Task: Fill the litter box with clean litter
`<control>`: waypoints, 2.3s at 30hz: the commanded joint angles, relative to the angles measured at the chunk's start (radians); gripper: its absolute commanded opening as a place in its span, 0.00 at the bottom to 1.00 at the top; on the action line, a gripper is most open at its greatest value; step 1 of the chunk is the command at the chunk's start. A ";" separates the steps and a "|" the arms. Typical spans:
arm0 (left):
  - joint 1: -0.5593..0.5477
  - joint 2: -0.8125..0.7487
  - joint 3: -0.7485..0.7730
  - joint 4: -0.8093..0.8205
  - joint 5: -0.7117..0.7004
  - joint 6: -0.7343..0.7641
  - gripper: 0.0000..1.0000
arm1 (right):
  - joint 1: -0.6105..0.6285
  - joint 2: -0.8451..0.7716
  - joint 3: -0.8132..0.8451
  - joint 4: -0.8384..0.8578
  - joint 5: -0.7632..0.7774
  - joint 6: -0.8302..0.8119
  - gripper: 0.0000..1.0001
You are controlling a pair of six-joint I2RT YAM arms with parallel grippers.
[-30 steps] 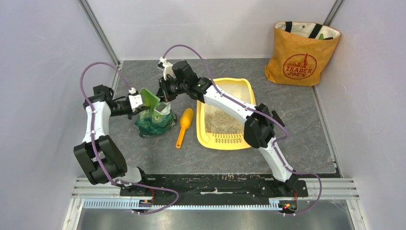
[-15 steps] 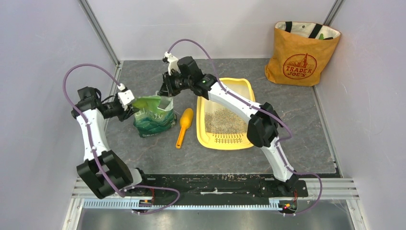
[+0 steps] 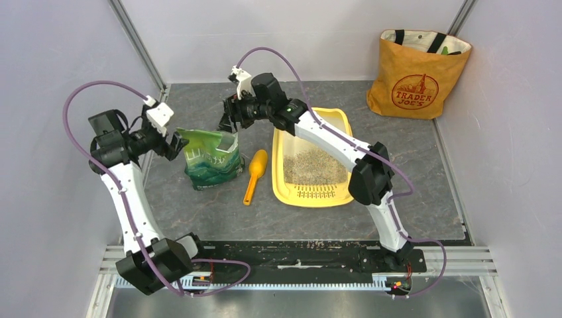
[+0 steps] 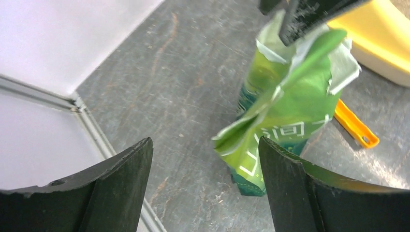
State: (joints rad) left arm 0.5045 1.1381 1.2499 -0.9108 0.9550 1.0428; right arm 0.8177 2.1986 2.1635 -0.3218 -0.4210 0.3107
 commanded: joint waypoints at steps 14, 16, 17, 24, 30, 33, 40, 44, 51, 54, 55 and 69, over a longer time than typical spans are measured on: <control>-0.350 -0.195 0.030 -0.218 -0.179 -0.305 0.89 | -0.161 -0.421 -0.300 0.139 0.097 -0.041 0.90; -0.455 -0.210 -0.019 -0.218 -0.204 -0.326 0.89 | -0.194 -0.456 -0.339 0.127 0.111 -0.048 0.90; -0.520 -0.221 -0.053 -0.216 -0.226 -0.325 0.88 | -0.207 -0.473 -0.362 0.121 0.123 -0.054 0.91; -0.984 -0.250 -0.334 0.005 -0.601 -0.494 0.74 | -0.268 -0.559 -0.485 0.102 0.170 -0.058 0.91; -1.135 -0.141 -0.476 0.214 -0.877 -0.694 0.81 | -0.275 -0.597 -0.535 0.105 0.191 -0.060 0.91; -1.167 -0.089 -0.498 0.282 -0.947 -0.718 0.85 | -0.278 -0.604 -0.547 0.105 0.195 -0.058 0.92; -1.208 0.039 -0.537 0.356 -1.030 -0.739 0.72 | -0.285 -0.601 -0.558 0.107 0.187 -0.049 0.92; -1.207 0.089 -0.543 0.391 -1.039 -0.760 0.72 | -0.292 -0.601 -0.561 0.109 0.176 -0.050 0.92; -1.207 0.204 -0.533 0.430 -1.031 -0.777 0.75 | -0.295 -0.599 -0.567 0.111 0.159 -0.040 0.92; -1.206 0.260 -0.510 0.425 -1.066 -0.791 0.73 | -0.296 -0.596 -0.567 0.113 0.157 -0.038 0.92; -1.206 0.278 -0.504 0.419 -1.067 -0.793 0.72 | -0.297 -0.594 -0.566 0.112 0.156 -0.037 0.92; -1.203 0.125 -0.471 0.350 -1.140 -0.816 0.02 | -0.299 -0.610 -0.579 0.115 0.139 -0.033 0.92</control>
State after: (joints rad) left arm -0.6941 1.3388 0.7280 -0.5316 -0.1387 0.2508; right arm 0.5232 1.6341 1.5925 -0.2481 -0.2646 0.2695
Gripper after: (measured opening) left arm 0.330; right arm 0.920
